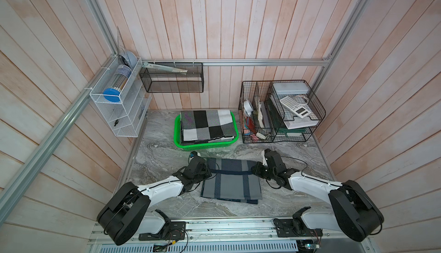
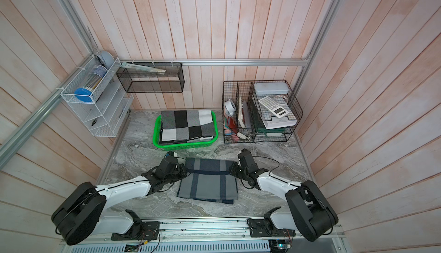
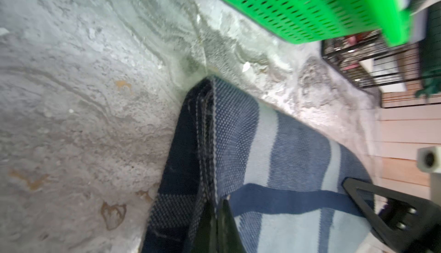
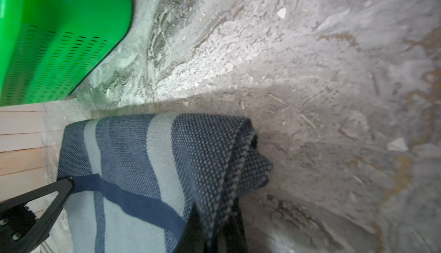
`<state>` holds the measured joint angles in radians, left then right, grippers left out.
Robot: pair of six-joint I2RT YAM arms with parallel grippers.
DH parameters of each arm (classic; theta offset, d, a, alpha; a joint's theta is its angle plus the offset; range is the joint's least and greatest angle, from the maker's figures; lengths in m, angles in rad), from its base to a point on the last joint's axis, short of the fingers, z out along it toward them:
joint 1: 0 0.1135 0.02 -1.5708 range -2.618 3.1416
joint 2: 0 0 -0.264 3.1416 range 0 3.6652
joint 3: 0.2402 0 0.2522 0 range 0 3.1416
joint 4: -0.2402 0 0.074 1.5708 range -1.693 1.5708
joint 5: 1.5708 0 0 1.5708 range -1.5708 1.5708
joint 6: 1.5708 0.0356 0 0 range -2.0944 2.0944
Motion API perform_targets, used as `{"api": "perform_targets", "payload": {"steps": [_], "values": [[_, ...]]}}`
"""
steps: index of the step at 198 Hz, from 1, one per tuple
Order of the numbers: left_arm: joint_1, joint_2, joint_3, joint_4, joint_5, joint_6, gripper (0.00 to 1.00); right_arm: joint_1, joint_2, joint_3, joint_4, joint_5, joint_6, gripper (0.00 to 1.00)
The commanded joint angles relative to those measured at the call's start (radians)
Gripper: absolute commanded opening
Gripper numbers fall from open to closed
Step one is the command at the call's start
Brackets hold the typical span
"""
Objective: Put the folded scarf in the basket
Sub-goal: Pick up the scarf at the center of the board, then place the scarf in the basket.
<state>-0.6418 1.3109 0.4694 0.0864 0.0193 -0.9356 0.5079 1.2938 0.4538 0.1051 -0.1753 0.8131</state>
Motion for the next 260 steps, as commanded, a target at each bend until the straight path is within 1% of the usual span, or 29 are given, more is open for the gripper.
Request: {"api": "perform_targets", "payload": {"steps": [1, 26, 70, 82, 103, 141, 176, 214, 239, 260], "values": [[-0.004, -0.098, -0.05, 0.112, -0.003, -0.009, 0.0, 0.002, -0.084, -0.034, 0.048, -0.004, -0.026, 0.0], [-0.003, -0.197, -0.091, 0.151, -0.021, -0.004, 0.0, 0.0, -0.192, -0.069, 0.094, -0.004, -0.037, 0.0], [-0.004, -0.328, -0.127, 0.178, -0.068, 0.02, 0.0, 0.001, -0.349, -0.084, 0.14, 0.008, -0.063, 0.0], [-0.004, -0.353, -0.126, 0.176, -0.093, 0.042, 0.0, 0.001, -0.374, -0.076, 0.148, 0.011, -0.078, 0.0], [-0.003, -0.383, -0.096, 0.132, -0.171, 0.086, 0.0, 0.001, -0.393, -0.054, 0.176, 0.012, -0.112, 0.0], [-0.004, -0.386, -0.011, 0.106, -0.26, 0.168, 0.0, 0.001, -0.345, 0.036, 0.208, 0.014, -0.177, 0.0], [0.012, -0.354, 0.103, 0.019, -0.343, 0.238, 0.0, 0.001, -0.258, 0.14, 0.233, 0.007, -0.233, 0.0], [0.096, -0.335, 0.181, 0.012, -0.337, 0.259, 0.0, 0.001, -0.159, 0.251, 0.292, 0.018, -0.272, 0.0], [0.139, -0.31, 0.245, 0.006, -0.333, 0.29, 0.0, 0.001, -0.078, 0.358, 0.283, 0.026, -0.299, 0.0], [0.174, -0.268, 0.319, -0.042, -0.344, 0.311, 0.0, 0.001, 0.007, 0.477, 0.242, 0.043, -0.311, 0.0]]}}
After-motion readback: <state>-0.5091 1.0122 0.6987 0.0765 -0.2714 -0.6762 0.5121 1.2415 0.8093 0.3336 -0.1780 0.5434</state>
